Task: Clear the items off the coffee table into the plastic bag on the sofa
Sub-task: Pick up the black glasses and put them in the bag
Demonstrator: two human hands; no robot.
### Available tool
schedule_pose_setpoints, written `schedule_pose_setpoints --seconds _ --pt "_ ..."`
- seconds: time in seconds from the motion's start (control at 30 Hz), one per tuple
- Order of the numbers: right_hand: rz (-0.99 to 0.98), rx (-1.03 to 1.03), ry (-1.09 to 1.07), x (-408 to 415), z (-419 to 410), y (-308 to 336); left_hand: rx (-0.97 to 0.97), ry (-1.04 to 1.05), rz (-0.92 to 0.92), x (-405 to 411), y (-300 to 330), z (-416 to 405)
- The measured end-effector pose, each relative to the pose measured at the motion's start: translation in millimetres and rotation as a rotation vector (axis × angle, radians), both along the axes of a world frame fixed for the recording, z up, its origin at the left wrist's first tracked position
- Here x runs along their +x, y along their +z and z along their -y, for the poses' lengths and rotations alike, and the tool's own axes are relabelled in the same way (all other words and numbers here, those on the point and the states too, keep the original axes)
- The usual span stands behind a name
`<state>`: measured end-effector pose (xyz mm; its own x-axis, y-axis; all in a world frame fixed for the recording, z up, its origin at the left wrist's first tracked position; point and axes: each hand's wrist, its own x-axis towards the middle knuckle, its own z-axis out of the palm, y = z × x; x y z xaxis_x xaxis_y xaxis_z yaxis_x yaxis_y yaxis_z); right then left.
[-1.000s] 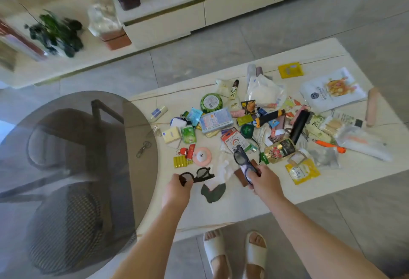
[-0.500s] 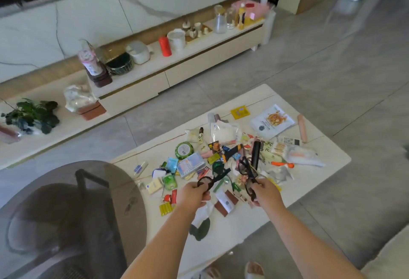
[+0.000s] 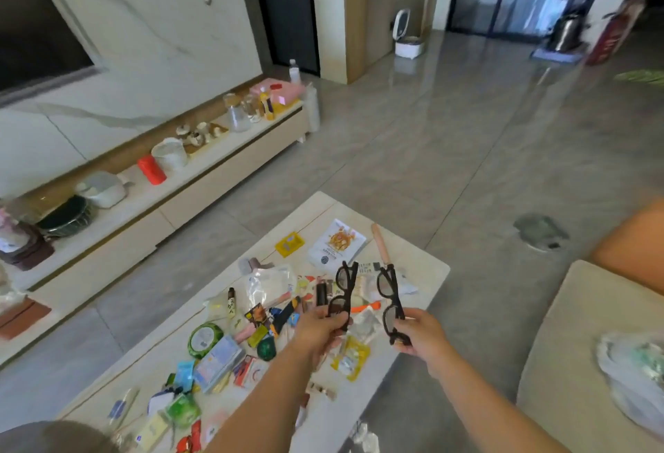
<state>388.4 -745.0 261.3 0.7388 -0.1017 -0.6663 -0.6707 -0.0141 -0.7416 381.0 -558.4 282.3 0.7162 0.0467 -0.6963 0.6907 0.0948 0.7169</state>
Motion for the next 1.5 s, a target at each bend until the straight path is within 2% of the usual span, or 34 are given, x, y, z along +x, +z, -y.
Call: schedule_pose_setpoints --seconds 0.27,0.5,0.83,1.07,1.17,1.33,1.5 --pt "0.020 -0.009 -0.138 32 120 7 -0.020 -0.144 0.006 59 6 126" --pt "0.015 -0.060 -0.383 35 200 1 -0.046 -0.323 -0.015 95 0 216" --pt "-0.055 -0.189 -0.694 31 311 -8 -0.059 -0.761 -0.042 161 -18 345" --pt "-0.073 -0.099 -1.067 3 362 -16 0.089 -1.061 0.051 188 -27 436" --pt "-0.110 -0.143 -1.196 -20 390 -25 0.138 -1.166 0.083 177 -34 477" --pt "-0.223 -0.249 -1.168 -46 446 -49 0.191 -1.239 0.066 151 -59 548" --pt "-0.360 -0.350 -0.978 -49 500 -83 0.257 -1.206 -0.064 127 -100 609"
